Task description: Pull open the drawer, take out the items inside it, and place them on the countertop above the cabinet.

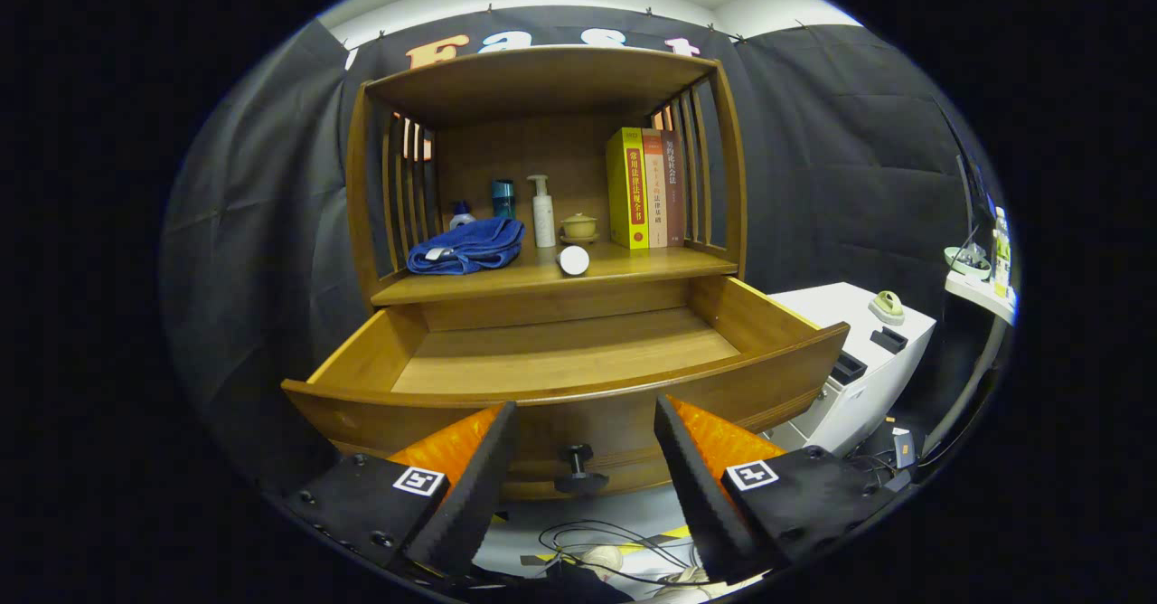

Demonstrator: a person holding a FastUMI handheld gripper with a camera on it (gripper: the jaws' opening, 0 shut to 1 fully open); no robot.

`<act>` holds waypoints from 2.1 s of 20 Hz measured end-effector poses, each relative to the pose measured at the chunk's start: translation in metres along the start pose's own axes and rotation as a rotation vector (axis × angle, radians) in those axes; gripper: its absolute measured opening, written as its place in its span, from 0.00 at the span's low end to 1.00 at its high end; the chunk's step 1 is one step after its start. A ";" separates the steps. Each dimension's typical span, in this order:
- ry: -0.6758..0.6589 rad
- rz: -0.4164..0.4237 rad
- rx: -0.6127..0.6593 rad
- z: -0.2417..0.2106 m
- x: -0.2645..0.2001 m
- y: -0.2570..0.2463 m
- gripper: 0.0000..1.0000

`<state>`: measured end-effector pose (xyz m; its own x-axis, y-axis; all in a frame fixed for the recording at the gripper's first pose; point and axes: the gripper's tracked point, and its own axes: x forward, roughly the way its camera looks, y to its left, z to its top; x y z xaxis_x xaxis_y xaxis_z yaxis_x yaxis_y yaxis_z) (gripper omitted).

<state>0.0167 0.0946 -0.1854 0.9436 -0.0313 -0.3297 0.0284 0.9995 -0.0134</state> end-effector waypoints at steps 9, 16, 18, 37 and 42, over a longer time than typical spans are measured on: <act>-0.051 0.012 -0.041 0.011 0.019 0.020 0.94; -0.057 0.017 -0.009 0.011 0.027 0.029 0.94; -0.049 0.019 0.010 0.010 0.031 0.028 0.94; -0.056 0.007 -0.038 0.036 0.136 0.039 0.94; -0.039 0.001 -0.051 0.037 0.164 0.044 0.94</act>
<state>0.1851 0.1334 -0.2053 0.9559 -0.0293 -0.2924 0.0119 0.9981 -0.0612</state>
